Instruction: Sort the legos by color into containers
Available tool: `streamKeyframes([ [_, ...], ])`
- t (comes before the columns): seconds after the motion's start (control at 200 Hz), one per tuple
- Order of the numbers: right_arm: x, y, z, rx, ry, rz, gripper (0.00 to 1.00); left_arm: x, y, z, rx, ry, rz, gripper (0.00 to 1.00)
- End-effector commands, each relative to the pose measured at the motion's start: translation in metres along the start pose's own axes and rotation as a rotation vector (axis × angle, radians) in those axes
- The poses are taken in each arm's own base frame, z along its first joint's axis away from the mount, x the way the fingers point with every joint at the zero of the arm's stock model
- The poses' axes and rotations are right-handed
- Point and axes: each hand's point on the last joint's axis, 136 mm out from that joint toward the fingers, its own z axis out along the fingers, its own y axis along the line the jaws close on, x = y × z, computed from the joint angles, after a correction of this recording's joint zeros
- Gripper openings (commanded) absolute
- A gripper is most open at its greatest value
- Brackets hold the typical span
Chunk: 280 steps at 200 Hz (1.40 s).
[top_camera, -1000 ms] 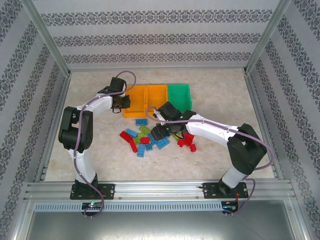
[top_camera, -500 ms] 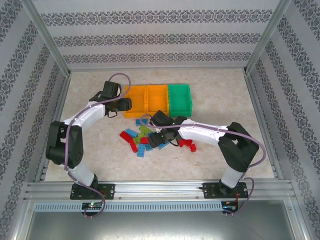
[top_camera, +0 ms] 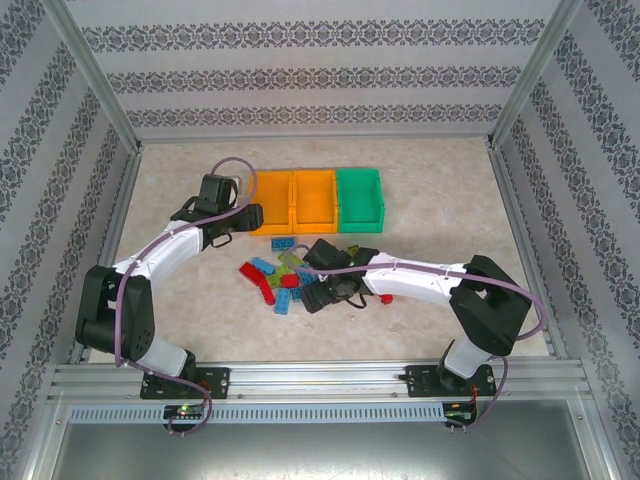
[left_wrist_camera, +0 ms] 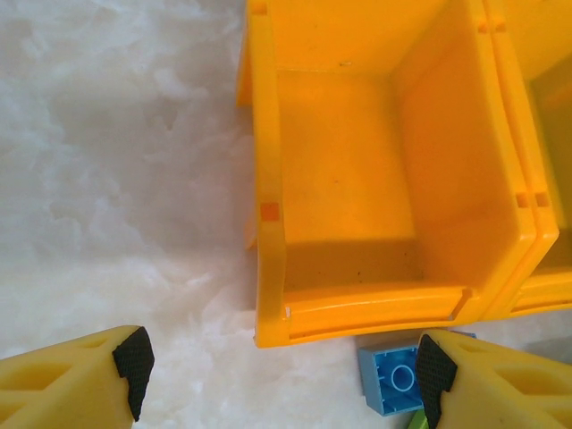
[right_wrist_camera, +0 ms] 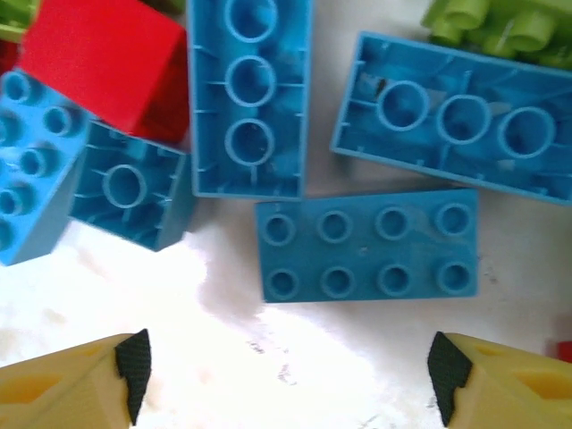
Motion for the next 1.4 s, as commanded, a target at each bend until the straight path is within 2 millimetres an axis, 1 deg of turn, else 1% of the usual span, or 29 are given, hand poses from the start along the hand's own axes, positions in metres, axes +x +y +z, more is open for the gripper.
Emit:
streamKeyframes([
  [0.0,0.001,-0.015,0.003,0.08,-0.012,-0.012,0.89,-0.01,-0.012,-0.009,0.04,-0.054,0.0,0.79],
  [0.09,-0.002,-0.018,0.004,0.101,-0.026,-0.025,0.92,-0.009,-0.013,-0.011,0.046,-0.061,0.007,0.79],
  [0.125,-0.002,-0.019,0.005,0.104,-0.032,-0.033,0.95,-0.009,-0.014,-0.012,0.049,-0.063,0.012,0.79],
  [0.185,-0.003,-0.019,0.008,0.104,-0.033,-0.053,0.96,-0.009,-0.013,-0.013,0.046,-0.069,0.011,0.8],
  [0.315,-0.004,-0.016,0.019,0.099,-0.008,-0.104,0.96,-0.011,-0.013,-0.014,0.045,-0.077,0.011,0.8],
  [0.48,-0.008,-0.021,0.03,0.13,0.006,-0.127,0.95,-0.009,-0.013,-0.014,0.048,-0.073,0.008,0.81],
  [0.639,-0.008,-0.03,0.035,0.144,0.012,-0.124,0.94,-0.007,-0.011,-0.015,0.041,-0.072,0.014,0.81],
  [0.784,-0.013,-0.03,0.038,0.12,0.002,-0.147,0.93,-0.007,-0.011,-0.015,0.043,-0.075,0.016,0.81],
  [0.954,-0.015,-0.024,0.045,0.093,0.025,-0.174,0.86,-0.008,-0.012,-0.017,0.044,-0.078,0.016,0.81],
  [1.054,-0.007,-0.025,0.05,0.095,0.054,-0.175,0.77,-0.007,-0.011,-0.018,0.038,-0.079,0.02,0.81],
  [1.144,-0.001,-0.027,0.05,0.099,0.064,-0.174,0.69,-0.008,-0.01,-0.019,0.036,-0.081,0.024,0.81],
  [1.249,-0.003,-0.024,0.04,0.094,0.04,-0.177,0.61,-0.008,-0.01,-0.018,0.037,-0.08,0.023,0.81],
  [1.324,-0.005,-0.023,0.03,0.087,0.021,-0.175,0.6,-0.007,-0.01,-0.018,0.036,-0.077,0.018,0.81],
  [1.394,-0.011,-0.02,0.016,0.075,-0.013,-0.176,0.6,-0.006,-0.01,-0.017,0.037,-0.077,0.017,0.81],
])
